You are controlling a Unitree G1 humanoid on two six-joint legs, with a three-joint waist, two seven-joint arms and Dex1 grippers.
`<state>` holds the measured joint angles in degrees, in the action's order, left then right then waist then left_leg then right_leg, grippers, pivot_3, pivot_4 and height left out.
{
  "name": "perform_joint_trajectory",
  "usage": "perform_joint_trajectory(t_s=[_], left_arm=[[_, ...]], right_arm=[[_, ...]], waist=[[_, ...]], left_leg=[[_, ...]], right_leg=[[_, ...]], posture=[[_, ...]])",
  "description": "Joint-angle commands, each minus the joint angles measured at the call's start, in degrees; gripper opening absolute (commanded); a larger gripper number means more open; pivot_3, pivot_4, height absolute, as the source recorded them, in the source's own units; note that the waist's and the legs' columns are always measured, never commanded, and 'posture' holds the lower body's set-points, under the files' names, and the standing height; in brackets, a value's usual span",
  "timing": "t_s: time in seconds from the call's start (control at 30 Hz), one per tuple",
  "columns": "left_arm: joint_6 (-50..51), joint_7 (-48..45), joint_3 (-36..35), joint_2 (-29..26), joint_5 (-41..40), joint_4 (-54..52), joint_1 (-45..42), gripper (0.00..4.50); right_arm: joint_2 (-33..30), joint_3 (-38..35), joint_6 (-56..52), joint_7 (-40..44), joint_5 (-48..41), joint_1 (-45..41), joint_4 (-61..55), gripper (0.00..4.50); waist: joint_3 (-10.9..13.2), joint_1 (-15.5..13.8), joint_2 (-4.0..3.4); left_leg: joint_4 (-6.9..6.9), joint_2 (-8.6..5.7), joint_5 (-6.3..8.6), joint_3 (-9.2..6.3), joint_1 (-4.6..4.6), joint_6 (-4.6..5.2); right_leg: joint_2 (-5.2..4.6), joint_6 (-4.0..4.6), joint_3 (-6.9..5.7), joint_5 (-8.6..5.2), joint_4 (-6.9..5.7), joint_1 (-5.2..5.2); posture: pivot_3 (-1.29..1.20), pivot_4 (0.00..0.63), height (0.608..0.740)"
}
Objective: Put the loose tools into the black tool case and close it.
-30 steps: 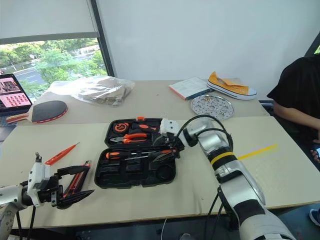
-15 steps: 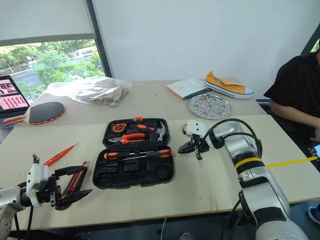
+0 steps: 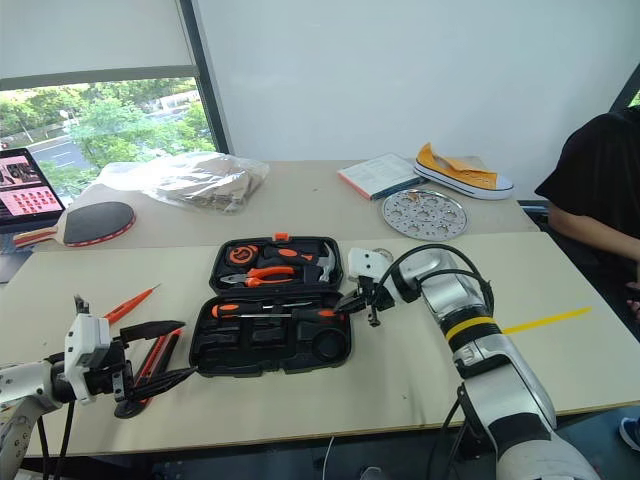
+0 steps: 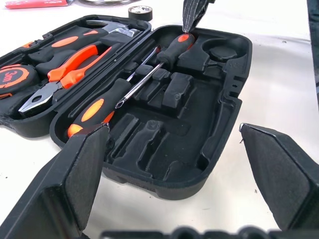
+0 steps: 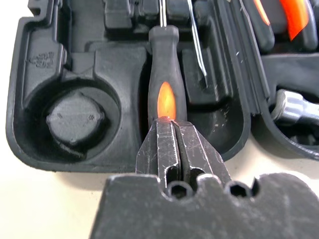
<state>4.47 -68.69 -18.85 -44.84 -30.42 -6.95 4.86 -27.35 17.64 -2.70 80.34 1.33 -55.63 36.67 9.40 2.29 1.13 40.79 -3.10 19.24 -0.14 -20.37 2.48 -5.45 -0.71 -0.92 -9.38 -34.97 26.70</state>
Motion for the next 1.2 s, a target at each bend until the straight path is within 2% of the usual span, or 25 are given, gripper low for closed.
perform_joint_trajectory(t_s=[0.03, 0.2, 0.47, 0.7, 1.07, 1.1, 1.2], left_arm=[[-0.02, 0.15, -1.14, -0.55, -0.36, -1.22, 0.69, 4.50], [-2.50, -1.24, -1.06, -0.08, 0.44, 2.44, 0.70, 4.50], [-5.39, -2.92, -1.49, 0.00, 0.90, 5.80, 1.51, 4.50], [-6.48, -2.81, -2.21, -0.36, 0.98, 6.63, 2.45, 4.50], [-6.99, -1.55, -3.48, -0.65, 1.83, 6.98, 4.86, 4.50], [-7.05, -1.44, -3.73, -0.55, 1.78, 6.70, 5.25, 4.50], [-7.06, 0.26, -8.97, 0.78, -0.39, 6.60, 8.38, 4.50]], right_arm=[[1.25, -2.49, -0.21, 0.01, -3.17, -1.93, -3.70, 0.05], [6.20, -0.93, -0.79, -3.84, -2.15, -1.72, -3.80, 0.05], [10.63, 1.08, -1.12, -6.85, -0.36, -1.86, -0.86, 0.05], [12.64, 3.31, 0.42, -8.39, 2.33, -2.06, 4.95, 0.05], [15.41, 5.59, -2.75, -10.64, 5.78, -3.58, 10.18, 0.05], [15.44, 5.41, -2.49, -10.45, 5.49, -3.41, 9.66, 0.05], [15.69, -1.48, 1.19, -7.02, -4.07, -0.66, 0.53, 0.05]], waist=[[0.00, 0.05, 0.00], [0.00, 0.41, 0.00], [0.00, -0.02, -0.01], [0.00, 0.26, -0.01], [-0.03, 0.64, -0.02], [-0.03, 0.58, -0.02], [-0.04, 0.56, 0.01]], left_leg=[[0.00, 0.00, 0.00, 0.00, 0.00, 0.00], [0.00, 0.05, -0.01, 0.01, 0.05, -0.03], [0.01, -0.04, -0.02, -0.02, 0.03, -0.03], [0.00, -0.03, -0.02, -0.01, 0.07, -0.03], [0.02, 0.01, -0.08, 0.00, 0.33, -0.13], [0.01, 0.02, -0.08, -0.01, 0.41, -0.13], [0.00, 0.03, -0.07, -0.01, 0.60, -0.12]], right_leg=[[0.01, 0.00, 0.00, 0.00, 0.00, 0.00], [0.06, 0.01, 0.04, 0.00, -0.01, 0.01], [0.01, 0.00, -0.03, 0.00, -0.03, -0.01], [0.04, 0.00, -0.03, 0.00, -0.03, -0.01], [0.06, 0.05, 0.04, 0.02, -0.05, -0.16], [0.06, 0.06, 0.04, 0.02, -0.05, -0.23], [0.06, 0.06, 0.05, 0.01, -0.03, -0.41]], posture=[[0.00, 0.150, 0.740], [0.00, 0.150, 0.740], [0.00, 0.150, 0.740], [0.00, 0.150, 0.740], [0.00, 0.150, 0.740], [0.00, 0.150, 0.740], [0.00, 0.150, 0.740]])
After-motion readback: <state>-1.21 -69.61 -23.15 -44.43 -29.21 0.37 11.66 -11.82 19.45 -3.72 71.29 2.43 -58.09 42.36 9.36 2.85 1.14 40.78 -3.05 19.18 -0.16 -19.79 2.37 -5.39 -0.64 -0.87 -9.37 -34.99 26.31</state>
